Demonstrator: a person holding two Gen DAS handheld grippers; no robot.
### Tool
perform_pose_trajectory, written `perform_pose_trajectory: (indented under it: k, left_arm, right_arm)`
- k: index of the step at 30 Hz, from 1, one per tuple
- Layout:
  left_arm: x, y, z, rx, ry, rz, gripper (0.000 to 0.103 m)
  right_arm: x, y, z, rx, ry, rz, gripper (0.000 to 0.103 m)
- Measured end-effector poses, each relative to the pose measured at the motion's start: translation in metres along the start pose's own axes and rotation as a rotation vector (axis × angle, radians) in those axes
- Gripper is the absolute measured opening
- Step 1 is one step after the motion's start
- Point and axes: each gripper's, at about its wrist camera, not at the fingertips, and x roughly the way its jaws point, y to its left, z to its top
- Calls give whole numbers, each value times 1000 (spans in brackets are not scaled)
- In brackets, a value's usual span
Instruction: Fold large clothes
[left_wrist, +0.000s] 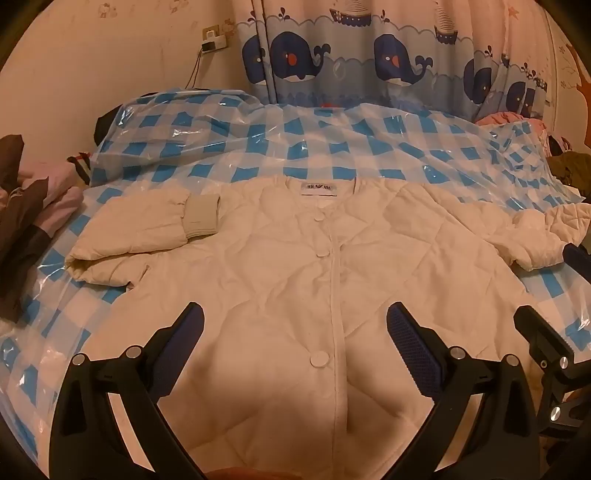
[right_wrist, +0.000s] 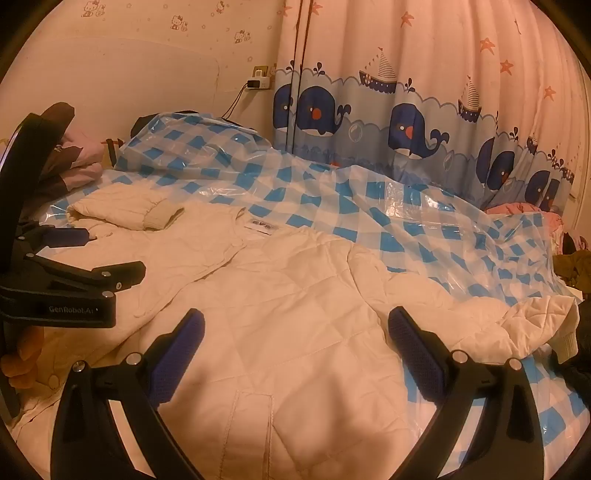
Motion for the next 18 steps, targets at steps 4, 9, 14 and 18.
perform_pose_trajectory:
  k: [4, 9, 14, 18]
  left_arm:
    - [0, 0, 0, 0, -1, -4, 95]
    - [0, 0, 0, -5, 0, -4, 95]
    - [0, 0, 0, -5, 1, -5, 95]
    - [0, 0, 0, -7, 4, -7, 95]
  right_arm:
    - [0, 0, 0, 0, 1, 0, 96]
    - [1, 0, 0, 0, 4, 0, 96]
    - [1, 1, 0, -1, 6, 0, 96]
    - [1, 1, -1, -1, 6, 1, 96]
